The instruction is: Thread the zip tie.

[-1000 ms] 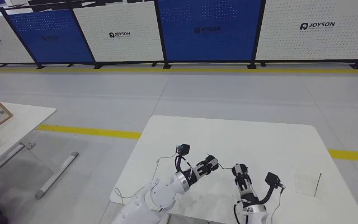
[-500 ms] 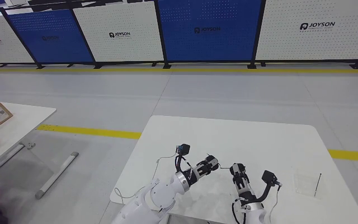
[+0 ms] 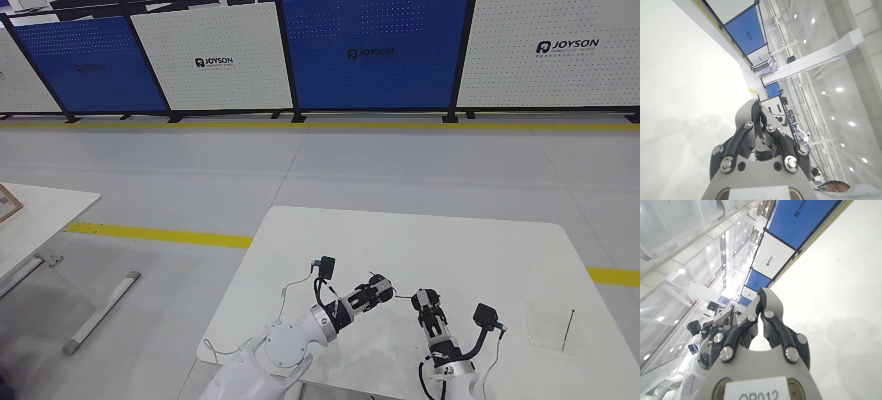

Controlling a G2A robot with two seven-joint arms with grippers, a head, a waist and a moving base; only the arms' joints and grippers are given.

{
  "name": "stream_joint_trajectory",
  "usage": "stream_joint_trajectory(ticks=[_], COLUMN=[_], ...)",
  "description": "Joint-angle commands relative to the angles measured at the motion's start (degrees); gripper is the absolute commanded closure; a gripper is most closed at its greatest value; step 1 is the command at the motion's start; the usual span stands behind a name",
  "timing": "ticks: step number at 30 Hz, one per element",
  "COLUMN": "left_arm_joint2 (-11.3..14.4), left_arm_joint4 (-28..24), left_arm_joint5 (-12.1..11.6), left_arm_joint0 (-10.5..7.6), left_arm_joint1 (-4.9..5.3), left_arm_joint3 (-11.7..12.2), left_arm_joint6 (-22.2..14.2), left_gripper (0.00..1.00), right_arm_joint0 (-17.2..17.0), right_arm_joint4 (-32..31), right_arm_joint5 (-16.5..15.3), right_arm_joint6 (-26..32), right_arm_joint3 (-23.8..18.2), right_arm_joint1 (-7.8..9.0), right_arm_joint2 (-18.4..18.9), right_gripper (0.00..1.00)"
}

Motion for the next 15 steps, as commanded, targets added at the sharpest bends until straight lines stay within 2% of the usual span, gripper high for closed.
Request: stream_joint_trajectory(ticks=[1, 5, 12, 15], left_arm_joint2=[-0.02, 0.27, 1.01, 1.17], left_arm_joint4=[-0.04, 0.45, 0.25, 0.14], left_arm_joint5=[-0.35, -0.95, -0.76, -0.73], left_arm_joint0=[0.10, 0.15, -0.28, -0.44], left_arm_joint1=[0.03, 0.03, -0.12, -0.15], left_arm_joint3=[-0.12, -0.26, 0.11, 0.26], left_arm_joint6=[-0.34, -0.55, -1.04, -1.17], left_gripper=[1.00, 1.00, 1.00, 1.00], right_arm_joint0=[0.15, -0.04, 0.49, 0.47], right_arm_joint4=[0.32, -0.26, -1.35, -1.26], right_arm_joint5=[-1.13, -2.08, -1.23, -1.91], right_arm_joint6=[-0.64, -1.15, -0.76, -1.42], right_arm_joint3=[0.41, 0.24, 0.35, 0.43], right_arm_joint1=[-0.12, -0.27, -0.61, -0.71], right_arm_joint2=[-0.06, -0.13, -0.79, -0.55], right_gripper=[1.00, 1.00, 1.00, 1.00])
